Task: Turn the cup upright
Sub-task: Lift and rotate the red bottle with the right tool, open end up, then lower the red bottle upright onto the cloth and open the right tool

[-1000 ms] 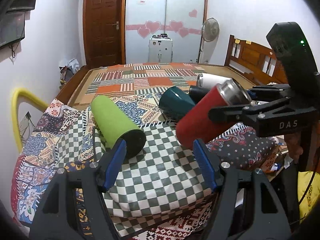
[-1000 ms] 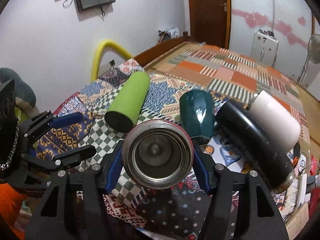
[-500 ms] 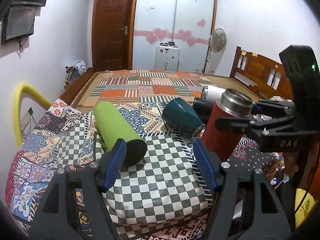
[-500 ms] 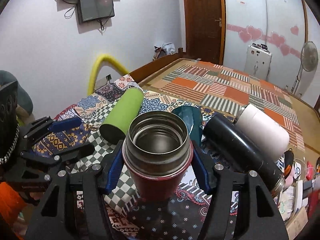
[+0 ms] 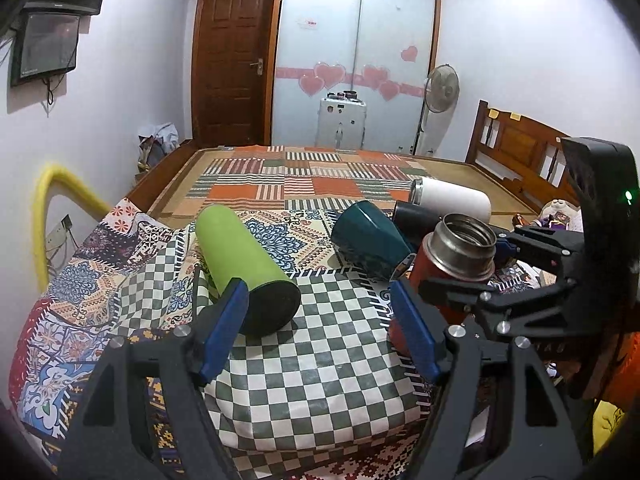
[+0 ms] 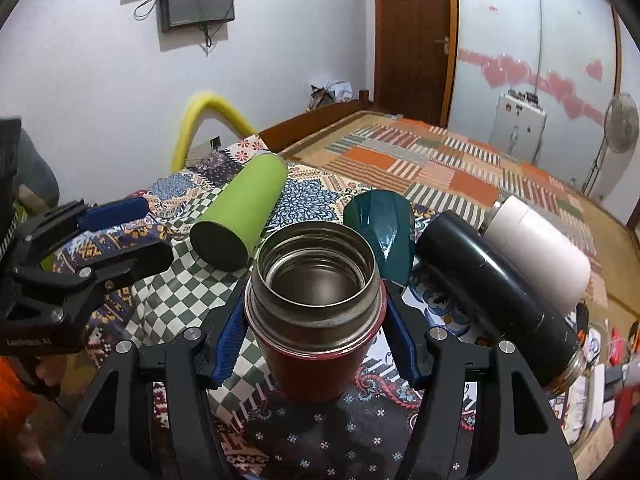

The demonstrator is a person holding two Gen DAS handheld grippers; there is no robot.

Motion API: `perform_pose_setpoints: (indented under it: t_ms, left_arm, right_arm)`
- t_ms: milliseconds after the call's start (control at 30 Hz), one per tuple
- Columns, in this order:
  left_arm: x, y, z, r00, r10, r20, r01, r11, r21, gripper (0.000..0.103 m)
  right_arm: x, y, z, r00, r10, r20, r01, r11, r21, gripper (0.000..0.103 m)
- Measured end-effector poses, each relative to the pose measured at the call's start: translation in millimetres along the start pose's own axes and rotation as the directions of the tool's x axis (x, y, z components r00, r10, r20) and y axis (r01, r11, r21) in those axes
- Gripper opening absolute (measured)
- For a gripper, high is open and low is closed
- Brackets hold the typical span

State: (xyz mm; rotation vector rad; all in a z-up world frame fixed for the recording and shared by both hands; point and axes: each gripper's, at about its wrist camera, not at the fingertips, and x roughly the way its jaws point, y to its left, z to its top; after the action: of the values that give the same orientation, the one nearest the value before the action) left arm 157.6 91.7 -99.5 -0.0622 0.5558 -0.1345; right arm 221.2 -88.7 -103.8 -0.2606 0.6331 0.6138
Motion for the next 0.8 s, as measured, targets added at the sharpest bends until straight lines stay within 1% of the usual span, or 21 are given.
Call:
perform_pose_setpoints:
  t_ms: [100, 233, 300, 333, 467, 567, 633, 800]
  left_arm:
    - [-0.2, -1.5, 0.3, 1.0, 0.008, 0.006, -0.008, 1.0, 0.003, 0.075]
    - [-2.1, -1.9, 0.9, 1.0, 0.007, 0.011, -0.007, 1.0, 0.0, 0.076]
    - [-4.7, -2.8, 2.0, 1.0, 0.012, 0.018, -0.012, 1.0, 0.002, 0.076]
    - [-5.9, -3.6, 2.5, 1.0, 0.013, 0.021, -0.013, 1.0, 0.002, 0.077]
    - [-16.8, -6.7, 6.7, 0.999, 0.016, 0.045, -0.016, 1.0, -0.002, 0.077]
    - [-31.2, -11.9, 10.5, 0.997, 0.02, 0.079, -0.02, 1.0, -0.005, 0.077]
    - [-40.4, -15.5, 12.9, 0.994, 0.024, 0.103, -0.023, 1.0, -0.007, 0.077]
    - [-72.1, -32.2, 18.0, 0.984, 0.026, 0.176, -0.026, 1.0, 0.0, 0.077]
  right_arm:
    - [-1.6, 4.7, -0.7, 1.0, -0.018, 0.011, 0.018, 1.0, -0.014, 0.06]
    - [-1.5, -3.2, -1.2, 1.0, 0.017, 0.01, -0.018, 0.999, 0.034, 0.064]
    - [0.0, -5.2, -2.8, 1.0, 0.029, 0.003, -0.029, 0.998, 0.062, 0.071]
    - [-0.4, -5.3, -4.0, 1.0, 0.029, 0.004, -0.029, 0.997, 0.069, 0.072]
    - [-11.9, -2.6, -8.2, 1.0, 0.016, 0.026, -0.018, 0.998, 0.067, 0.073]
    - [-28.3, -0.9, -9.2, 0.998, 0.015, 0.059, -0.02, 0.997, 0.077, 0.073]
    - [-45.1, -0.7, -8.7, 0.995, 0.008, 0.101, -0.017, 0.996, 0.089, 0.073]
    - [-89.4, 2.2, -7.9, 0.976, -0.01, 0.217, -0.016, 0.993, 0.119, 0.073]
